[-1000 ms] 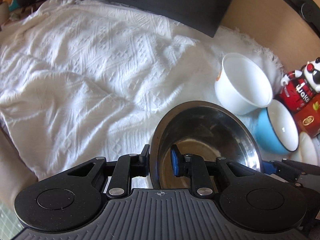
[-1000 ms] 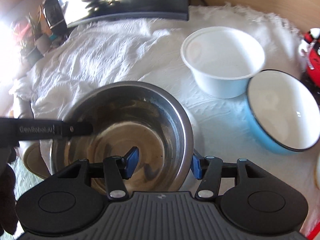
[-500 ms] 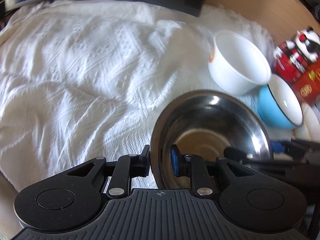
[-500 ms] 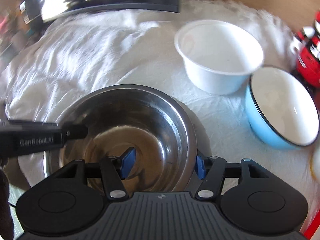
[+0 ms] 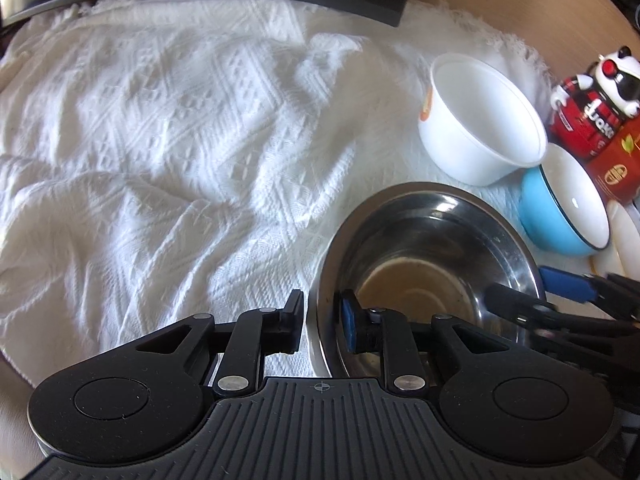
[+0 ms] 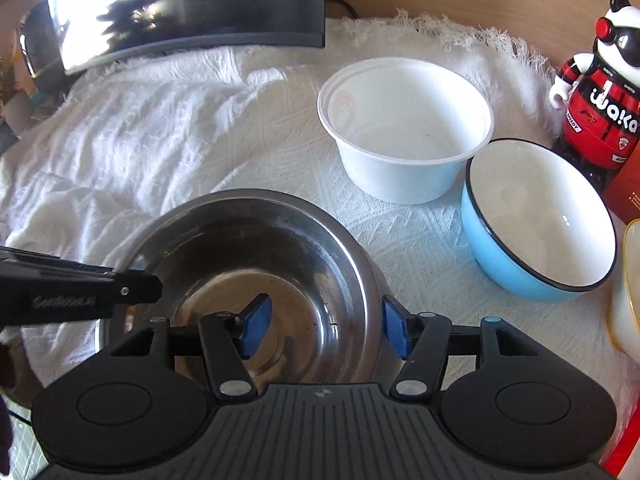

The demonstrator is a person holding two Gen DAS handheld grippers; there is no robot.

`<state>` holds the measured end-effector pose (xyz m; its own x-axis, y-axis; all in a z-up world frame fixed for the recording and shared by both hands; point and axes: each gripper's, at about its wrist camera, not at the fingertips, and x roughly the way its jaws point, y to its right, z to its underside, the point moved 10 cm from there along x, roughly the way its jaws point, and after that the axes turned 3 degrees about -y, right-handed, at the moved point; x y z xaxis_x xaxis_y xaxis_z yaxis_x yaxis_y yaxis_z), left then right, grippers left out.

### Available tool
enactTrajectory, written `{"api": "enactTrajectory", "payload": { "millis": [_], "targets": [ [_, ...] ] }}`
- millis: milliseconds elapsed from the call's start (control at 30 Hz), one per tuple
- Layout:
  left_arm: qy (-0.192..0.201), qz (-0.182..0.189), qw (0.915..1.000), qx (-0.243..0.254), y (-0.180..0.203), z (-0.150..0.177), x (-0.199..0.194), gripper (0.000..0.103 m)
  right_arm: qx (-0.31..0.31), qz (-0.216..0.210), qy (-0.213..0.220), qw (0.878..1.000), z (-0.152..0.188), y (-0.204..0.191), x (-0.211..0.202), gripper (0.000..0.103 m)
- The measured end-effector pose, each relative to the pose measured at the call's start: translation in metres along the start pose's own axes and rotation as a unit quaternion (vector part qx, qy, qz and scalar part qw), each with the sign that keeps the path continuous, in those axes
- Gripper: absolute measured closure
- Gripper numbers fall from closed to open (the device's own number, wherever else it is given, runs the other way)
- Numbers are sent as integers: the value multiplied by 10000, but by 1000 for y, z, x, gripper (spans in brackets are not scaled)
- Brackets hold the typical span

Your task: Organize plates and bowls

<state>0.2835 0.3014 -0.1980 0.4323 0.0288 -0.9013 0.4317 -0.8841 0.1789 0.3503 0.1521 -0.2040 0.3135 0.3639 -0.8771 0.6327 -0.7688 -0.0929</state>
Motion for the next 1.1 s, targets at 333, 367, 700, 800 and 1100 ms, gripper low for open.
{"api": "enactTrajectory", "payload": {
  "millis": [333,367,700,800,1100],
  "targets": [
    [102,-418,9973,-603,-2,11,0,72,683,-854,86,9940,20,48,-21,29],
    [104,-417,9966,-698,-2,13,1,72,673,-916,78,9935,23,50,-21,27],
    [-29,-283,9940,-1060,-6,29,11,72,1198,-1431,-54,9824,40,69,-9,21],
    [-23,-221,9927,-1184,-8,29,13,68,1273,-1556,-160,9795,40,62,-6,21],
    [-107,103,9907,-1355,-7,25,24,76,554,-1346,-238,9891,15,28,12,37]
  ]
}}
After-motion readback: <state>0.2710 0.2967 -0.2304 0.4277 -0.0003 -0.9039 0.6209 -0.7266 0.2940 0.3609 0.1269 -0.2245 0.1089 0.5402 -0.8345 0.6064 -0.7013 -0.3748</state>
